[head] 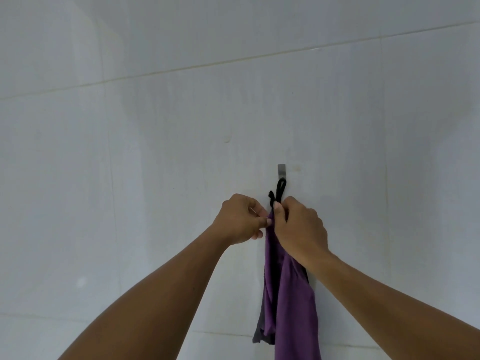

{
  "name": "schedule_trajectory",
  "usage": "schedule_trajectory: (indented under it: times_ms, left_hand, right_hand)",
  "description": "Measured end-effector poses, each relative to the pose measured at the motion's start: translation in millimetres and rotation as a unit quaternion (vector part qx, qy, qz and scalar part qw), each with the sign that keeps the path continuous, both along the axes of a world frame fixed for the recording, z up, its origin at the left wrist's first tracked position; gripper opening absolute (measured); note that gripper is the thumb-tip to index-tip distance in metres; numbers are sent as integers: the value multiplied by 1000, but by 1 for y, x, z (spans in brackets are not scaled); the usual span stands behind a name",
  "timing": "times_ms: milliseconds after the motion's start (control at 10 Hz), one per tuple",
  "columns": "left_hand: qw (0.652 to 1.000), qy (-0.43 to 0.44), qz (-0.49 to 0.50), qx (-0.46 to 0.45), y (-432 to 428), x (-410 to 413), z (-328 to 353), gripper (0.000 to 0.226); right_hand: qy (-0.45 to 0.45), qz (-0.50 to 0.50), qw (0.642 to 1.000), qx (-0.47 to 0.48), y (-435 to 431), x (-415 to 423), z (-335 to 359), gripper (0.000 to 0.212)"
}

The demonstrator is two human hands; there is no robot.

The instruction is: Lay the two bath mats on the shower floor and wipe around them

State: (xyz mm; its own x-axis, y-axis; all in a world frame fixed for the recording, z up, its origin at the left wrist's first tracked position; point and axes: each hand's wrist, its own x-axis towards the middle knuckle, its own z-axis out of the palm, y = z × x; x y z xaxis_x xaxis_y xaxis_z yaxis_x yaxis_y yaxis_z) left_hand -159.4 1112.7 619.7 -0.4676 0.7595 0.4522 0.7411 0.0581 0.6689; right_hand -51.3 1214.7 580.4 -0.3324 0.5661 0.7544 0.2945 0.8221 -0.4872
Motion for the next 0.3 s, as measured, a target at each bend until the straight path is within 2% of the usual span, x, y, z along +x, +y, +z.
schedule_trajectory:
  times_ms: [100,200,300]
  left_hand:
    - [999,-4,4,-38,-11,-10,-3,14]
    - [996,1,31,-78,-33,-24,-8,17]
    - [992,0,64,-106,-59,-43,-7,18]
  right_hand:
    - [-86,-105,981,140,-9,-1,-15,28]
    - [-45,-133,969,203,-11,-5,-18,47]
    - [8,-97,960,261,-13,-8,-8,47]
